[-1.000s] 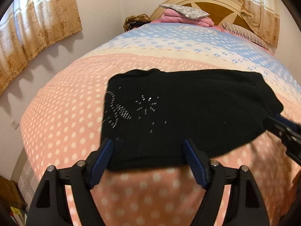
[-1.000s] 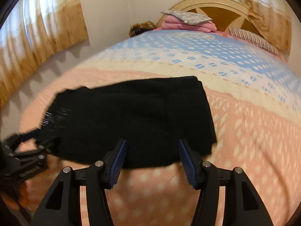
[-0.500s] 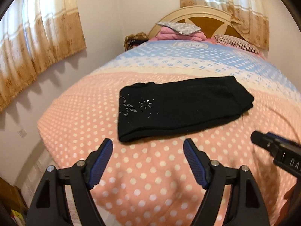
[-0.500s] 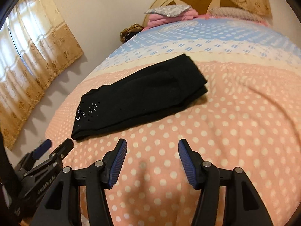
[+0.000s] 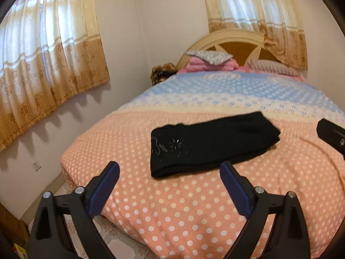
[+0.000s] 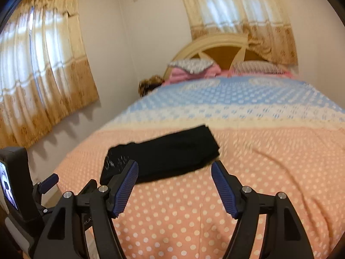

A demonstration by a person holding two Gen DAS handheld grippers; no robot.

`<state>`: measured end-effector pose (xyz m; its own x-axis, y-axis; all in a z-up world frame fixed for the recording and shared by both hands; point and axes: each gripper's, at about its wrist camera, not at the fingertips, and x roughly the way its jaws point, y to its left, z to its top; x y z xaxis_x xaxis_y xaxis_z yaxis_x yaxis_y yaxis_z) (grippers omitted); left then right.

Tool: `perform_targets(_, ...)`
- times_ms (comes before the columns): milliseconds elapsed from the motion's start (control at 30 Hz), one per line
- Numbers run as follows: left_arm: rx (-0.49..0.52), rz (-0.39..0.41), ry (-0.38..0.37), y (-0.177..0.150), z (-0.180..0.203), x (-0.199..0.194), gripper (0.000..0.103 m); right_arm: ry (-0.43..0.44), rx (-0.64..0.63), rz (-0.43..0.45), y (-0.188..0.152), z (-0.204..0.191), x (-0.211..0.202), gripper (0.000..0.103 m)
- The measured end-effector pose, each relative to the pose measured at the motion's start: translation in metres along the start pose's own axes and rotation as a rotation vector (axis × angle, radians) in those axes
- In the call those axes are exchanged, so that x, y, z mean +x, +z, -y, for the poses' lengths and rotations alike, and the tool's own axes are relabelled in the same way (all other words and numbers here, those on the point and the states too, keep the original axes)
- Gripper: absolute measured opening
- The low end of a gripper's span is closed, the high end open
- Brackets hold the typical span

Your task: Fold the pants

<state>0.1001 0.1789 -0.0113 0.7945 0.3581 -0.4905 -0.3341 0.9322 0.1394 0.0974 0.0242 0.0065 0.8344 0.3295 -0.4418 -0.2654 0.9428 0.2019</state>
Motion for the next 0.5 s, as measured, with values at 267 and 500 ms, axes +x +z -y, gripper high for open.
perform_targets(267, 0.002, 0.032, -0.019, 0.005, 0.005, -0.013, 0.103, -0.007, 0.015, 0.032, 0.000, 0.004, -0.019, 0.073)
perform_targets(500, 0.011, 0.032, -0.025, 0.001, 0.014, -0.018, 0.103, -0.020, 0.034, 0.050, -0.001, 0.009, -0.029, 0.073)
